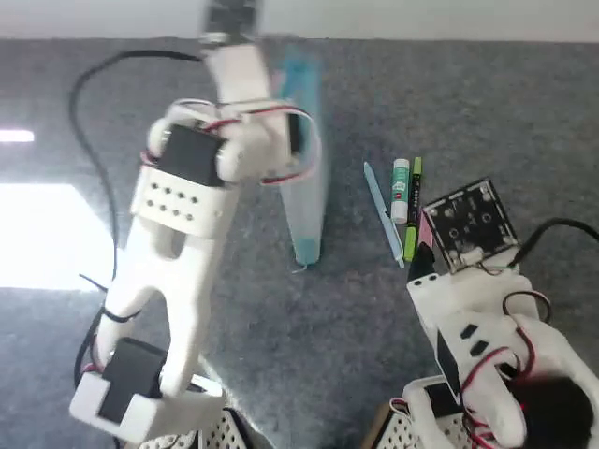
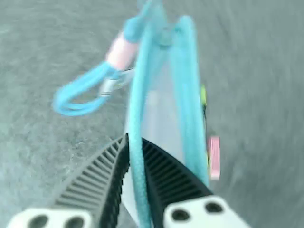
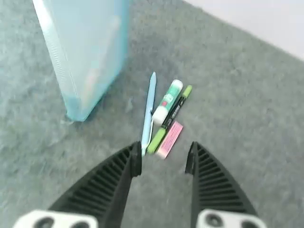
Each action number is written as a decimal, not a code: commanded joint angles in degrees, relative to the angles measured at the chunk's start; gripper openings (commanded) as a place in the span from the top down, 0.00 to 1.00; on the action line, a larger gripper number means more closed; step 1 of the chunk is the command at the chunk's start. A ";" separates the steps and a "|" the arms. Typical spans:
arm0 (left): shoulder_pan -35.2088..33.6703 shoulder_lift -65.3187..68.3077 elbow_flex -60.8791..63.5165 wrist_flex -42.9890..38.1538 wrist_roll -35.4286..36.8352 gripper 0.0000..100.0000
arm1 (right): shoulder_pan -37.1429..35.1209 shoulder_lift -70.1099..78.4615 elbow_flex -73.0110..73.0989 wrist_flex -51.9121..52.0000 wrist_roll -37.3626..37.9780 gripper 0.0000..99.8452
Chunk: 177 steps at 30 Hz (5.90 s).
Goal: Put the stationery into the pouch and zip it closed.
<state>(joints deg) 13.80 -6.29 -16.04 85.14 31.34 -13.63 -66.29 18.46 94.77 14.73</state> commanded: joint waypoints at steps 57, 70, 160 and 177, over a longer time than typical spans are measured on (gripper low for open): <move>-31.30 6.86 22.81 -20.57 -35.25 0.77 | -13.85 19.03 20.75 -22.55 5.45 0.83; -32.70 48.00 -7.08 -15.47 -34.20 0.79 | -27.91 28.97 32.79 -48.40 5.98 0.83; -23.47 -29.01 89.01 -71.47 -91.87 0.72 | -27.56 29.23 35.87 -39.43 13.01 0.83; -13.27 -19.78 90.59 -84.04 -79.91 0.85 | -27.56 29.23 35.87 -39.43 12.92 0.83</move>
<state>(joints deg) -0.79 -27.38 75.82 5.14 -50.42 -41.14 -36.48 57.67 54.95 27.38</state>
